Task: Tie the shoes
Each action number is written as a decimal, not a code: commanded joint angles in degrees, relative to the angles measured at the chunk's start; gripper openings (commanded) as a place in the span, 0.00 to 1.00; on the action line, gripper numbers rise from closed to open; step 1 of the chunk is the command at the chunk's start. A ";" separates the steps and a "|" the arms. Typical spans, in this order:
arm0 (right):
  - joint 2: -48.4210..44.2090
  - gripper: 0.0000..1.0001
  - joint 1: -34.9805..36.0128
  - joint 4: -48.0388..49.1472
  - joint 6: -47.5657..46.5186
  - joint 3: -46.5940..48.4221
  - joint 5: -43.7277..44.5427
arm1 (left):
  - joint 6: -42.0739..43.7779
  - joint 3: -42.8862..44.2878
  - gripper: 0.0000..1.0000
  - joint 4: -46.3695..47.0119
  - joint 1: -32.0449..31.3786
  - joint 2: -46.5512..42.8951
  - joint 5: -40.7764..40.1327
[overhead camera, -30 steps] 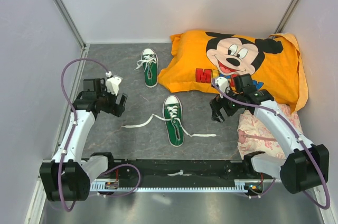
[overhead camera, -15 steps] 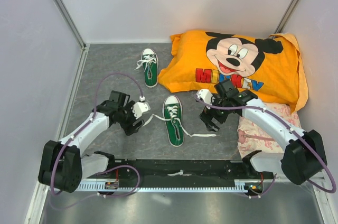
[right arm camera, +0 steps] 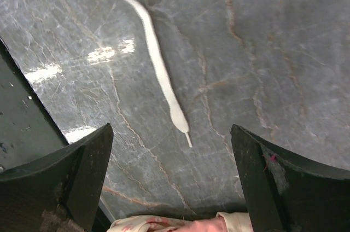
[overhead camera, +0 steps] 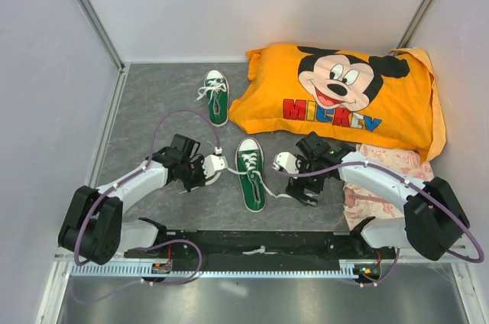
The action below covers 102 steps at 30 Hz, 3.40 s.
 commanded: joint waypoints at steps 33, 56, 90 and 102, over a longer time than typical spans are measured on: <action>1.60 0.00 -2.26 10.77 11.69 24.14 -10.93 | 6.08 19.02 0.02 -31.97 4.98 -30.21 22.01; 37.20 0.00 17.51 31.24 27.08 41.73 -15.34 | 19.20 16.05 0.01 -51.59 3.57 -37.86 29.39; 33.33 0.80 12.06 21.31 34.02 53.49 -30.99 | 15.51 16.41 0.01 -34.35 0.41 -30.99 30.28; 45.38 0.90 16.37 22.46 36.40 70.12 -29.75 | 17.35 11.83 0.02 -41.66 0.31 -40.41 27.64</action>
